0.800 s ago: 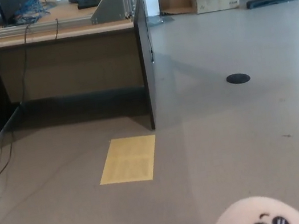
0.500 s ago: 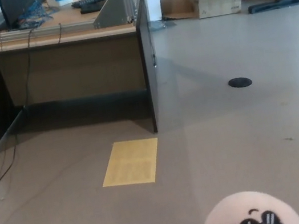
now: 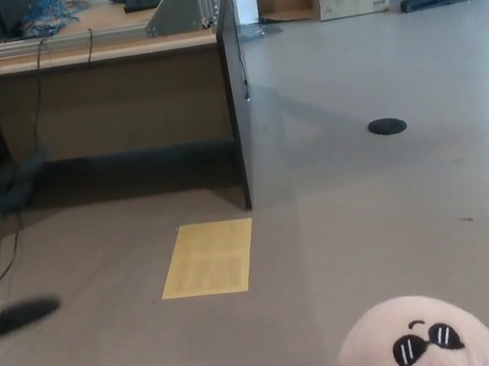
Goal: The robot extends its left hand to pick up an emotional support dumpling from the palm of a person and brings its hand down by its side. Then it extends its arm again to hand the dumpling back to the person.
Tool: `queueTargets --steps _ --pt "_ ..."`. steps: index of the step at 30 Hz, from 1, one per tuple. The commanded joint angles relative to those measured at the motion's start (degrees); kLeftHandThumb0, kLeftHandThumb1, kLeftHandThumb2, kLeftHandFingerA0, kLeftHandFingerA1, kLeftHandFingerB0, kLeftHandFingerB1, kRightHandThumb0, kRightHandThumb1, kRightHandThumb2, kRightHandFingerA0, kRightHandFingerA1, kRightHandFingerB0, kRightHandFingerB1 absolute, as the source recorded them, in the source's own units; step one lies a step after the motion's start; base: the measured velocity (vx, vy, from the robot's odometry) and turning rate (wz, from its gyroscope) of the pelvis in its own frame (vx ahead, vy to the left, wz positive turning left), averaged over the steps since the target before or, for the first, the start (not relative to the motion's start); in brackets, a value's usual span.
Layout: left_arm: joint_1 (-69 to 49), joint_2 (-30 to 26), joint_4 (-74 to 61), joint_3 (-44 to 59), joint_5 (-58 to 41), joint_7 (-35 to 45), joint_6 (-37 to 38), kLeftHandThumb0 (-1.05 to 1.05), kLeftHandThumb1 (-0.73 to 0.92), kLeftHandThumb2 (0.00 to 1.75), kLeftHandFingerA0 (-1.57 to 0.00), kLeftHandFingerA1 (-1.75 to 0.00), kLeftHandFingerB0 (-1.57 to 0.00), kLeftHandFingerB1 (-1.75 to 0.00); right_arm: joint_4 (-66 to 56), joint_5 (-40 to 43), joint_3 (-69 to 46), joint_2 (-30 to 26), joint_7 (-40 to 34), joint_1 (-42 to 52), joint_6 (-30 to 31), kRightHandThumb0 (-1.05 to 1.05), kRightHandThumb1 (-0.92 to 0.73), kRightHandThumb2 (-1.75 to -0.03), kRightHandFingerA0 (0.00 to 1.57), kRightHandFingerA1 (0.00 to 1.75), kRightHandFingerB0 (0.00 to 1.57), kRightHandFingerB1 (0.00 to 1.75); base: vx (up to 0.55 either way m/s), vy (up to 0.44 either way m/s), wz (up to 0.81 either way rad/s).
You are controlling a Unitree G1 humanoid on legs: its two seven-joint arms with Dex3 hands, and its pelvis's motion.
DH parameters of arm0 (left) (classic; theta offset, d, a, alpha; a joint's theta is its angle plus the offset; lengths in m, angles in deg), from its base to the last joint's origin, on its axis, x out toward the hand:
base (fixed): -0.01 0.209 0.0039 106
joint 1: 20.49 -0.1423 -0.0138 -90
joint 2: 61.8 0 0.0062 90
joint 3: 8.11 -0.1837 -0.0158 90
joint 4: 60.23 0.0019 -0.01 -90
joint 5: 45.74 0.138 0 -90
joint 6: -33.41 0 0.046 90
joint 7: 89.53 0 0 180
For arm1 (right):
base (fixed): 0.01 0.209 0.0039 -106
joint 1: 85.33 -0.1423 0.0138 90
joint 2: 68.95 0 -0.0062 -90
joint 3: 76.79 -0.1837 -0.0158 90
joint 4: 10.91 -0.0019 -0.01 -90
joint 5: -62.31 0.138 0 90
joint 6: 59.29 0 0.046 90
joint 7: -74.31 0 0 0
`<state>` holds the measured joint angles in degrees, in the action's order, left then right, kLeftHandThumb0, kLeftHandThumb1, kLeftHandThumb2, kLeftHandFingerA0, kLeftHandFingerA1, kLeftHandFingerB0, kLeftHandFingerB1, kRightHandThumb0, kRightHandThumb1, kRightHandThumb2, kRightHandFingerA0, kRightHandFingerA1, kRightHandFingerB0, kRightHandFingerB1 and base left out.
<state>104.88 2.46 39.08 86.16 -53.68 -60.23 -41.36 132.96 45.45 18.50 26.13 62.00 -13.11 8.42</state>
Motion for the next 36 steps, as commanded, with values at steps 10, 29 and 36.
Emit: queueTargets --steps 10,29,36 --pt "35.4 1.0 -17.3 -22.0 0.7 25.6 -20.7 -0.56 0.32 0.56 -0.07 -0.31 0.00 -0.13 2.4 -1.0 0.5 -1.5 -2.5 -2.6 -3.9 -0.26 -0.57 -0.57 0.81 0.54 0.77 0.51 0.00 0.000 0.00" --pt "49.4 6.9 -24.7 -40.3 3.8 37.3 -36.9 -0.66 0.43 0.86 0.00 -0.05 0.00 0.00 3.8 -2.4 2.2 -1.5 -1.9 -4.6 -3.7 -0.23 -0.57 -0.56 0.83 0.54 0.75 0.50 0.00 0.000 0.00" --pt "49.3 9.7 -24.7 -44.6 7.8 37.6 -37.6 -0.71 0.41 0.88 0.00 -0.01 0.00 0.00 4.2 -3.9 3.6 -1.9 -3.2 -5.7 -4.8 -0.36 -0.62 -0.60 0.78 0.48 0.63 0.42 0.00 0.000 0.00"
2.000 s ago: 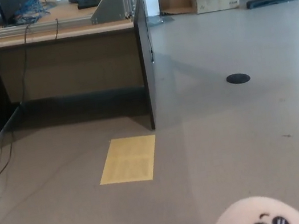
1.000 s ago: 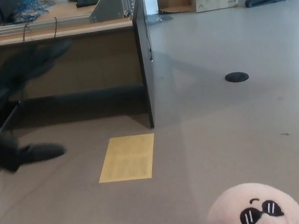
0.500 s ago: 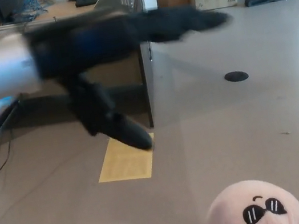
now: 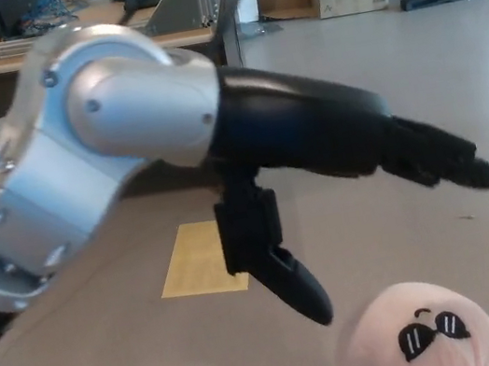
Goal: The robot extends its left hand to pick up an emotional support dumpling from the palm of a person and brings its hand down by its side. Then it extends its arm again to hand the dumpling back to the person.
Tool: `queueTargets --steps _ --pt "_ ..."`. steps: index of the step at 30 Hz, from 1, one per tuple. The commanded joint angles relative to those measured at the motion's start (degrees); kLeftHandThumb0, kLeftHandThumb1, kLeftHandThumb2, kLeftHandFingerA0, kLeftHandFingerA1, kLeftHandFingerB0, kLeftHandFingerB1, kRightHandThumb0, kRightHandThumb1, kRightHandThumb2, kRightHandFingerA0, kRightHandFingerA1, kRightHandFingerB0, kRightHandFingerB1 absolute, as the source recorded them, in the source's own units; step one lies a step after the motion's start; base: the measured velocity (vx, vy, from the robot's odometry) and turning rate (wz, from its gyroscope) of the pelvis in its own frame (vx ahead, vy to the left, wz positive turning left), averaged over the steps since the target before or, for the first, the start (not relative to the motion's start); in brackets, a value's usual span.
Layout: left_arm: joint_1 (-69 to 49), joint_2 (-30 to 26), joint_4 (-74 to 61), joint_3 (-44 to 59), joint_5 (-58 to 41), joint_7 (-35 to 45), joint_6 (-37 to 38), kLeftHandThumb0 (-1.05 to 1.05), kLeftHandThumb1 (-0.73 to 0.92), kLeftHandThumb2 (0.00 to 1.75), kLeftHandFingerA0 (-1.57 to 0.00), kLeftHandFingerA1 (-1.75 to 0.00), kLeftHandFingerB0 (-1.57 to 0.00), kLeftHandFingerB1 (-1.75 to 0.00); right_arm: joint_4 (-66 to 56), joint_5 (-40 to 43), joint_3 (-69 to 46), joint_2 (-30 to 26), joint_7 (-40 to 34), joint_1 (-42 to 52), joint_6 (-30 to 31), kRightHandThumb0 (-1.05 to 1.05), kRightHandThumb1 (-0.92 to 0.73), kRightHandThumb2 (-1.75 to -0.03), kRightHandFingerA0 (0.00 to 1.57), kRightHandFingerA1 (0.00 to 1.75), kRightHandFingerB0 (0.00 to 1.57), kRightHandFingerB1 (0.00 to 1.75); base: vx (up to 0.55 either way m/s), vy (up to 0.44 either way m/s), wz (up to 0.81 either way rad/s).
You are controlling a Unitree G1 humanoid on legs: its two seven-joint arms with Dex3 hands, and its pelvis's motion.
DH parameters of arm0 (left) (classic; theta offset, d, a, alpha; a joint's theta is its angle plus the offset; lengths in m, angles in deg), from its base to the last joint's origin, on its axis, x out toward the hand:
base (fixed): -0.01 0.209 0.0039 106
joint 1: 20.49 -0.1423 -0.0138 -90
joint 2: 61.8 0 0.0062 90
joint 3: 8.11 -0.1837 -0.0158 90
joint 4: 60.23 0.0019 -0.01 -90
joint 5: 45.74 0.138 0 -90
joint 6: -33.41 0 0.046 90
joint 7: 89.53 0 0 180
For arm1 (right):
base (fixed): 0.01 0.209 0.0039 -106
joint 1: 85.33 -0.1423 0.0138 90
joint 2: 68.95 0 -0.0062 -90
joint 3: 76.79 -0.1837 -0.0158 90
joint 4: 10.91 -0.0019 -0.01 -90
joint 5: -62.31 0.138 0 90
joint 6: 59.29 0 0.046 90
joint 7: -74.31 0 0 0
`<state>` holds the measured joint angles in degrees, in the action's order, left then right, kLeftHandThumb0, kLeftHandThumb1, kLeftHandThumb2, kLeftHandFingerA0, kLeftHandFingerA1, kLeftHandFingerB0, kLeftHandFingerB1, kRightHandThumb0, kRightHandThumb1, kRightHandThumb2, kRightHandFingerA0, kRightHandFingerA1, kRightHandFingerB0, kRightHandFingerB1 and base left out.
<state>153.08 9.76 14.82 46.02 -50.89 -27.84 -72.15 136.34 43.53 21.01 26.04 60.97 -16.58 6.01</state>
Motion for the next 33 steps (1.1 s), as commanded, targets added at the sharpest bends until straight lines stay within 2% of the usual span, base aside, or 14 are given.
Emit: queueTargets --steps 1,2,3,8,9,16,33 --pt "1.1 2.5 -0.5 -4.4 5.2 5.3 -7.0 -0.71 0.41 0.88 0.00 -0.01 0.00 0.00 1.0 -2.0 1.2 -1.8 -2.3 -2.3 -2.4 -0.36 -0.62 -0.60 0.78 0.48 0.63 0.42 0.00 0.000 0.00" --pt "1.1 2.7 -0.6 -4.4 5.5 5.5 -7.2 -0.71 0.41 0.88 0.00 -0.01 0.00 0.00 1.1 -1.9 1.3 -1.8 -2.4 -2.4 -2.5 -0.36 -0.62 -0.60 0.78 0.48 0.63 0.42 0.00 0.000 0.00" --pt "0.8 3.6 -0.3 -5.0 6.4 5.3 -7.1 -0.71 0.41 0.89 0.00 -0.01 0.00 0.00 2.3 -0.9 0.9 -2.0 -1.2 -3.1 -5.5 -0.36 -0.63 -0.59 0.82 0.53 0.73 0.48 0.00 0.000 0.00" --pt "0.7 5.7 0.5 -5.9 8.2 6.2 -7.7 -0.68 0.41 0.91 0.00 -0.06 0.00 0.00 4.1 -0.6 0.7 -2.0 -0.8 -4.3 -7.5 -0.36 -0.63 -0.59 0.82 0.53 0.73 0.48 0.00 0.000 0.00" --pt "0.4 6.1 0.7 -6.4 9.2 6.3 -5.4 -1.05 0.48 0.56 0.00 0.00 0.00 0.00 4.4 -0.7 0.8 -2.0 -0.8 -4.8 -7.7 -0.36 -0.63 -0.59 0.82 0.53 0.73 0.48 0.00 0.000 0.00" --pt "-1.6 8.1 -0.6 -6.6 11.6 6.3 -6.1 -1.05 0.43 0.57 0.00 0.00 0.00 0.00 5.5 -1.1 1.1 -1.6 -1.0 -5.3 -8.2 -0.36 -0.63 -0.59 0.82 0.53 0.73 0.48 0.00 0.000 0.00" --pt "-6.4 9.5 -0.7 -6.4 15.7 7.7 -7.0 -1.05 0.43 0.65 0.00 0.00 0.00 0.00 6.5 -1.4 1.7 -1.4 -1.1 -5.9 -8.7 -0.36 -0.63 -0.59 0.82 0.53 0.73 0.48 0.00 0.000 0.00"
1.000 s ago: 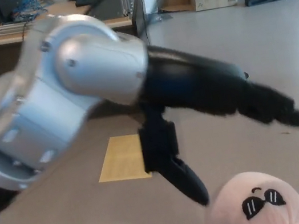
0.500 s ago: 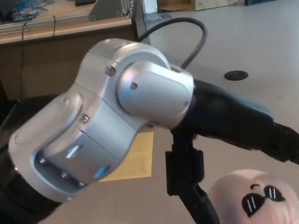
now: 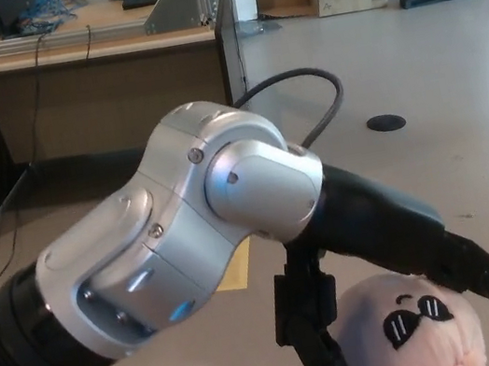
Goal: The robot extends its left hand to pick up an emotional support dumpling from the palm of a person and brings its hand down by its side. Then it extends its arm again to hand the dumpling back to the person.
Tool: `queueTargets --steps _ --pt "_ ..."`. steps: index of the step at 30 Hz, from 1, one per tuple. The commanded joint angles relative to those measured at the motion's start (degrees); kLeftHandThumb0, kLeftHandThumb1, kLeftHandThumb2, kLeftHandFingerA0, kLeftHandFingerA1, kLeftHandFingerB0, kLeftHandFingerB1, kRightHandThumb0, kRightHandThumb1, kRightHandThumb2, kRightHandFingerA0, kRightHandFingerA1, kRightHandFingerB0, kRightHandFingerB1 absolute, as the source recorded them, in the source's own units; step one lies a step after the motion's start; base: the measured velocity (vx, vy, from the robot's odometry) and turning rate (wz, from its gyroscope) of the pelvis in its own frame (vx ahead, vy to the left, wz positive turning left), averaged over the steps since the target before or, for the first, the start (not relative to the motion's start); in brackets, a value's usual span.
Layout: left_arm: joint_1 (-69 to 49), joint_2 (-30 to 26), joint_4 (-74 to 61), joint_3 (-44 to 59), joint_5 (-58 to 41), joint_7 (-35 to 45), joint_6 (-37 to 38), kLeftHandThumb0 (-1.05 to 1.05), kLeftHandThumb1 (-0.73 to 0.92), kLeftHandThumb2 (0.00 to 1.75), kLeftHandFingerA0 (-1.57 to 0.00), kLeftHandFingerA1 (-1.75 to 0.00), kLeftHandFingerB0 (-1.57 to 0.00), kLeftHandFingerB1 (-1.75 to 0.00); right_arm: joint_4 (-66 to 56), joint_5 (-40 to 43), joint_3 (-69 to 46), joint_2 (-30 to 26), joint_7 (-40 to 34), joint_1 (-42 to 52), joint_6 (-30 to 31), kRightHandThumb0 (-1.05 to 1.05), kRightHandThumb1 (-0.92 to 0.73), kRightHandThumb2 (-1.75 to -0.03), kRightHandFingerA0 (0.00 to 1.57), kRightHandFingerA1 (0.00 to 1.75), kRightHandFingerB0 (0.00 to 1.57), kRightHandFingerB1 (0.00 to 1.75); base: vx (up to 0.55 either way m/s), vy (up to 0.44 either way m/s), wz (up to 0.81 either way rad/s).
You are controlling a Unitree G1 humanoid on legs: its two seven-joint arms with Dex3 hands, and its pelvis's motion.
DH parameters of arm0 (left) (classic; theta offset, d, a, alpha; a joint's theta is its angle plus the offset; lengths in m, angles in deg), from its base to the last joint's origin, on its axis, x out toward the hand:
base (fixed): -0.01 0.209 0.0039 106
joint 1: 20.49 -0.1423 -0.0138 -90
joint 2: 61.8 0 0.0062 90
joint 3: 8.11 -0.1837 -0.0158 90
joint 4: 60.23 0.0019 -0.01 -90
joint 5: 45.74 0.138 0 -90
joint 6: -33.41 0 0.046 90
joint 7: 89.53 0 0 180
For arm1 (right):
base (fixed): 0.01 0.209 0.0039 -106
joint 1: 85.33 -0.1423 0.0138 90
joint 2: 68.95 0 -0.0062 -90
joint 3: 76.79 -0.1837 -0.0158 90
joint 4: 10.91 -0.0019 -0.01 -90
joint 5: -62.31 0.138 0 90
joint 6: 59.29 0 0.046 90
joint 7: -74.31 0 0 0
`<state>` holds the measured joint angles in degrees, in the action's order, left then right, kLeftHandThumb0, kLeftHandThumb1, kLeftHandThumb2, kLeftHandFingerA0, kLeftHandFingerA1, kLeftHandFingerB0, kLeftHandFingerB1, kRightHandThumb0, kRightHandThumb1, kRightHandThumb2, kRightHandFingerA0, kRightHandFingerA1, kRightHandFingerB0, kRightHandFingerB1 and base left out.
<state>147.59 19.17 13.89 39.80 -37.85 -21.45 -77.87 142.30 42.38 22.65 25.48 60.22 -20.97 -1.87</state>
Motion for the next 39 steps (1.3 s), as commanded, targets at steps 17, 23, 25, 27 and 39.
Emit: queueTargets --steps 17,23,25,27,39 --pt "-16.7 3.9 -1.5 6.0 9.0 -12.9 13.1 -1.05 0.30 1.04 0.00 -0.31 0.00 -0.05 0.7 -0.1 0.3 -1.0 -0.4 -1.1 -1.1 -0.36 -0.63 -0.59 0.82 0.53 0.73 0.48 0.00 0.000 0.00" --pt "-18.7 4.2 -1.3 7.4 10.1 -14.6 15.8 -0.54 -0.01 0.92 0.00 -0.44 0.00 0.00 0.9 -0.1 0.2 -0.9 -0.4 -1.2 -1.0 -0.36 -0.63 -0.59 0.82 0.53 0.73 0.48 0.00 0.000 0.00" --pt "-19.5 4.3 -1.7 7.6 10.6 -15.1 15.9 -0.53 -0.03 0.91 0.00 -0.45 -0.02 -0.03 0.8 -0.1 0.3 -0.9 -0.4 -1.0 -1.1 -0.36 -0.63 -0.59 0.82 0.53 0.73 0.48 0.00 0.000 0.00" --pt "-19.8 4.4 -1.9 7.8 10.9 -14.9 15.7 -1.05 0.29 1.07 0.00 -0.33 0.00 -0.11 0.8 -0.2 0.3 -0.9 -0.4 -0.9 -1.1 -0.36 -0.63 -0.59 0.82 0.53 0.73 0.48 0.00 0.000 0.00" --pt "-23.9 5.8 -2.9 11.6 10.4 -18.2 16.0 -0.29 0.69 0.63 -0.79 -1.44 -0.79 -0.82 -8.1 20.3 -16.3 11.0 -11.4 -0.3 15.6 -0.06 -0.13 -0.45 0.88 0.46 0.94 0.48 0.00 0.000 0.00"
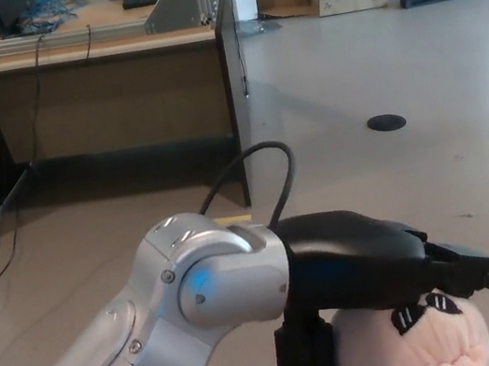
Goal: The robot extends its left hand to pick up an emotional support dumpling from the palm of a person and brings its hand down by its side. Then it extends its arm again to hand the dumpling back to the person.
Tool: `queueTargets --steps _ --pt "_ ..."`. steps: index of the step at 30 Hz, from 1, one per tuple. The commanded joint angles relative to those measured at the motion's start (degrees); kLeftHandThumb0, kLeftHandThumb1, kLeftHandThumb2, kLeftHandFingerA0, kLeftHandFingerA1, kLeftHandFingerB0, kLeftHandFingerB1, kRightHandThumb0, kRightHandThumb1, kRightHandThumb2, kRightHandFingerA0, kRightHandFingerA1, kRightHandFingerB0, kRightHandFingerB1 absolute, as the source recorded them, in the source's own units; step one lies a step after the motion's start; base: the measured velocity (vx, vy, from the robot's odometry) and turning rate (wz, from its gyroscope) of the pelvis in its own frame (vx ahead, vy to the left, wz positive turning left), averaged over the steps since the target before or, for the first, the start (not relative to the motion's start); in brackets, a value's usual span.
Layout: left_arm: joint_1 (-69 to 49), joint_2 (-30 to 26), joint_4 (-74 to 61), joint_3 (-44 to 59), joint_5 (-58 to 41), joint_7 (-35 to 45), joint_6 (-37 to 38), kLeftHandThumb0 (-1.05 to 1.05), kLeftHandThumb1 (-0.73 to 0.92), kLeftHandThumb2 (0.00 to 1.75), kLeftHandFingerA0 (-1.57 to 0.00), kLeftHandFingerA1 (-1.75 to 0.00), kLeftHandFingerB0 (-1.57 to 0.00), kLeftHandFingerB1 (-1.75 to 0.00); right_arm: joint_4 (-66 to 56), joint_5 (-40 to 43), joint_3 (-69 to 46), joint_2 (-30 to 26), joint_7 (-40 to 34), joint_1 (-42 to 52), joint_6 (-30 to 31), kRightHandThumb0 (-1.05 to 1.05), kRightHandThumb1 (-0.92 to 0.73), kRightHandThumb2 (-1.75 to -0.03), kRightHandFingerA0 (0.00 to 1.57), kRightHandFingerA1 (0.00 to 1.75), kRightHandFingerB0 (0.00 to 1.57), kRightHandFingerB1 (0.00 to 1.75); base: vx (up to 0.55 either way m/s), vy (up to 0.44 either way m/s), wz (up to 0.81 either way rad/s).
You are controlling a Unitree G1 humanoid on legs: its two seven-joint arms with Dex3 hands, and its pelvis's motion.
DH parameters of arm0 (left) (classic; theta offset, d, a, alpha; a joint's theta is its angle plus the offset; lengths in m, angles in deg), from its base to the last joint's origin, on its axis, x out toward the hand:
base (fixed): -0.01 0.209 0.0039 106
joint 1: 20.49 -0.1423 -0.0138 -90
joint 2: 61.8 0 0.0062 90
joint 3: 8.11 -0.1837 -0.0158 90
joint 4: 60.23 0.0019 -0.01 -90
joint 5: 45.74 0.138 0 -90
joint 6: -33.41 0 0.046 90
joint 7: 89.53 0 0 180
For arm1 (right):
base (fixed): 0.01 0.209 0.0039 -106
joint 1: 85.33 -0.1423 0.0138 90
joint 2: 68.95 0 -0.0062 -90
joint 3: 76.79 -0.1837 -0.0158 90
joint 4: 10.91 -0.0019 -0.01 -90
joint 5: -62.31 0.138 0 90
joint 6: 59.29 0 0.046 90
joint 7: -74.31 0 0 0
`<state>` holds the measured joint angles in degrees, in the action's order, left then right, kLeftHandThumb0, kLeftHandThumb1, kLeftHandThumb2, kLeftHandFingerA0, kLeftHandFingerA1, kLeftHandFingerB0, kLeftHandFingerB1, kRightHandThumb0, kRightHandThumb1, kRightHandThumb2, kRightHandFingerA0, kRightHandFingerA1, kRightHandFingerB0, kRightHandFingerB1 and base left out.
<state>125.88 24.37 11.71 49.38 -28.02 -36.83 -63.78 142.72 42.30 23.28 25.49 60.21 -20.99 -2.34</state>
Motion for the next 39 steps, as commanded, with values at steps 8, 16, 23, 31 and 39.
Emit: queueTargets --steps 8,16,23,31,39 --pt "-4.0 1.4 -1.9 3.9 0.3 -4.3 1.6 -0.28 0.68 0.62 -0.76 -1.52 -0.80 -0.82 0.2 -23.0 16.3 -8.3 3.9 -5.5 1.2 0.00 -0.92 -1.34 0.00 0.69 0.00 0.22 0.00 0.000 0.00" --pt "-6.4 2.4 -1.2 6.5 -0.7 -7.3 3.4 -0.28 0.70 0.64 -0.81 -1.46 -0.81 -0.87 -2.1 -2.7 3.4 -2.3 -2.2 -0.2 2.8 -0.46 -0.64 -0.61 0.60 0.44 0.58 0.42 0.00 0.000 0.00" --pt "-9.7 4.8 -0.4 9.8 -0.9 -11.2 5.3 -0.25 0.74 0.65 -0.75 -1.61 -0.71 -1.34 -0.5 -1.4 1.9 -1.4 -2.6 -0.6 1.0 -0.33 -0.59 -0.56 0.66 0.48 0.63 0.46 0.00 0.000 0.00" --pt "-6.3 7.5 -0.3 26.8 -7.9 -18.9 2.7 -0.14 0.70 0.69 -0.81 -1.44 -0.89 -0.75 -1.2 -0.4 0.3 -0.3 0.3 -1.7 5.5 -0.25 -0.54 -0.57 0.88 0.59 0.79 0.50 0.00 0.000 0.00" --pt "0.3 5.8 2.0 38.2 -15.4 -19.5 -3.4 -0.15 0.73 0.62 -0.93 -1.23 -0.88 -0.74 -1.6 -0.2 0.1 -0.4 0.4 -1.3 5.4 -0.25 -0.54 -0.57 0.90 0.62 0.80 0.50 0.00 0.000 0.00"
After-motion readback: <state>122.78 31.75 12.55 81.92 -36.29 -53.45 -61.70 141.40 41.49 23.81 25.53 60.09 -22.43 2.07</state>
